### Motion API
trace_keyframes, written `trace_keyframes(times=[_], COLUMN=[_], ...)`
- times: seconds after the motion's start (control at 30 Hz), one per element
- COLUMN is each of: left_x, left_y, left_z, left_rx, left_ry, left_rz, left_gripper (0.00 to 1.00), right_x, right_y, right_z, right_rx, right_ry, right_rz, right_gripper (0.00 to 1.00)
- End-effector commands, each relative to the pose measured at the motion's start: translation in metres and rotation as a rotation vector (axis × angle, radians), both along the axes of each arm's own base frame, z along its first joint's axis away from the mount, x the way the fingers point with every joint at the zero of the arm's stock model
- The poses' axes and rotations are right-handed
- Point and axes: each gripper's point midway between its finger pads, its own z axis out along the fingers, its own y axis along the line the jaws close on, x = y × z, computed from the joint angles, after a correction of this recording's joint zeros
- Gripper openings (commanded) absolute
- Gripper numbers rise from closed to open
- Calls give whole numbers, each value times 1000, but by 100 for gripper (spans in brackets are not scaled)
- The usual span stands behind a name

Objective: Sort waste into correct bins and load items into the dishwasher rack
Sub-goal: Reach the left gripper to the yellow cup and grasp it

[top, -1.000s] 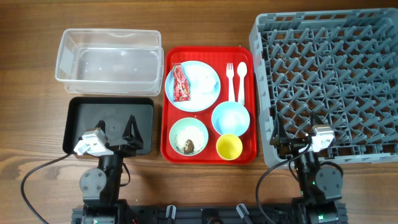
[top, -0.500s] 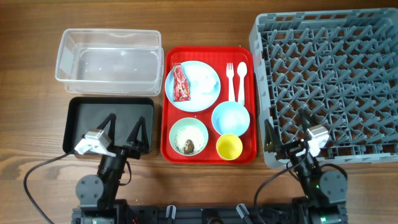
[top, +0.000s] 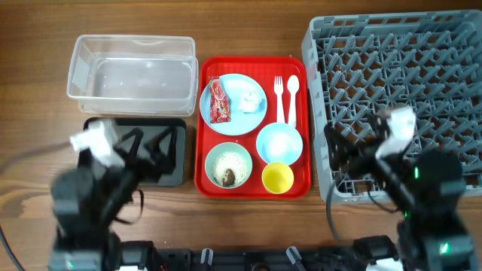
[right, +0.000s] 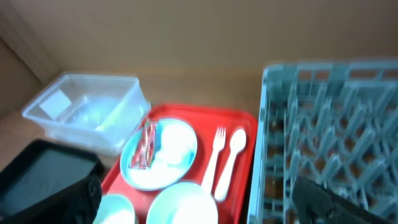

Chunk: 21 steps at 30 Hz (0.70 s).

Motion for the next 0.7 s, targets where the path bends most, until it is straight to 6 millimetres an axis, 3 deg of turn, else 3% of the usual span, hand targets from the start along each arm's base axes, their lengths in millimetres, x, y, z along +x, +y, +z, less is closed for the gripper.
trace_keyframes(times=[0.0,0.13,0.27,0.37,0.5,0.67], left_x=[17,30,32,28,3,-22], left_y=[-15,-17,-45,-68,-110,-146], left_z=[28,34,32,14,-53,-113], left_rx=[-15,-40,-130,-97,183,433], left_ry=[149,323,386,457,667,802], left_rz=[-104,-114,-270,-369,-446,-485], left_gripper=[100,100,100,100,94,79], right_x=[20,30,31,35,42,41], right_y=[7,12,20,13,-18,-23], right_z=[12,0,-9,-11,-19,-21], right_rx=[5,34,75,57,77,144], right_ry=[115,251,310,305,345,379], right_rz=[24,21,47,9,-230,-307], right_gripper=[100,100,100,100,100,100])
